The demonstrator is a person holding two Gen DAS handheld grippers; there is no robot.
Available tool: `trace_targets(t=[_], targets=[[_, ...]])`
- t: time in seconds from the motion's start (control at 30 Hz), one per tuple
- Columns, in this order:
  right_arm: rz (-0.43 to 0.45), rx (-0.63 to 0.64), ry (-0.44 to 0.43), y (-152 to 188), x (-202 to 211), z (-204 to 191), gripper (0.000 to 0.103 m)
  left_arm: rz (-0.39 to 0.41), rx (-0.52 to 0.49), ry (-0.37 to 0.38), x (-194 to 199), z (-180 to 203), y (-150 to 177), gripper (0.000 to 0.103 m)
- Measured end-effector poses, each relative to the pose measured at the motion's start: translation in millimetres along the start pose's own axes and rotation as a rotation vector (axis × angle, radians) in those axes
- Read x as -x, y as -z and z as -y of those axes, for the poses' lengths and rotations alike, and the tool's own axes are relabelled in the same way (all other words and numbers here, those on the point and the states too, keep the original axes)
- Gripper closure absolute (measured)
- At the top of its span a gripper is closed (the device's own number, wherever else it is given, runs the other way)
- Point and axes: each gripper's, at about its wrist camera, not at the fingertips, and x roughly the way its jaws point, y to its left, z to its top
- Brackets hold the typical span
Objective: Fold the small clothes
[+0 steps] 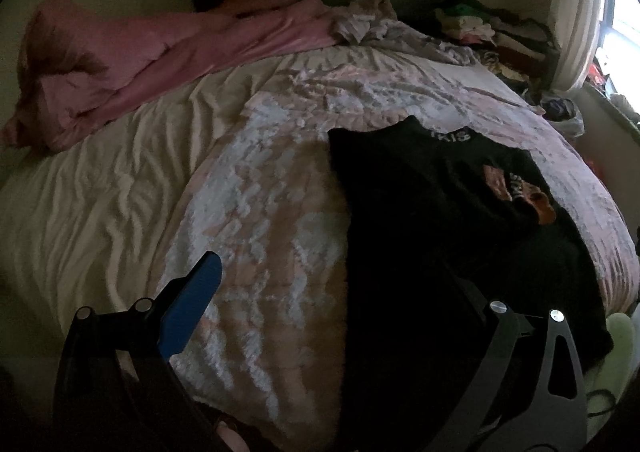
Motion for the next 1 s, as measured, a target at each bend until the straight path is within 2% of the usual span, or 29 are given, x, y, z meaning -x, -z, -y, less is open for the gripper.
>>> trace_targets(t=[0.5,0.77,1.0], targets=[[-0.056,-0.01,0.029,24.1,-3.9,16.9,0.005,-0.063,-0.003,-0.022,-2.4,-13.7,33.4,0.01],[-0.106,-0.007,0.056,42.9,-8.8,28.1,0.005,-0.128,-0.011,0.036,-10.2,-3.1,64.8,0.01],[-0.177,-0.006,0.07,66.5,-16.3,42.5,0.005,-0.213,-0.022,0.078,-27.7,7.0,88.4,0.024]])
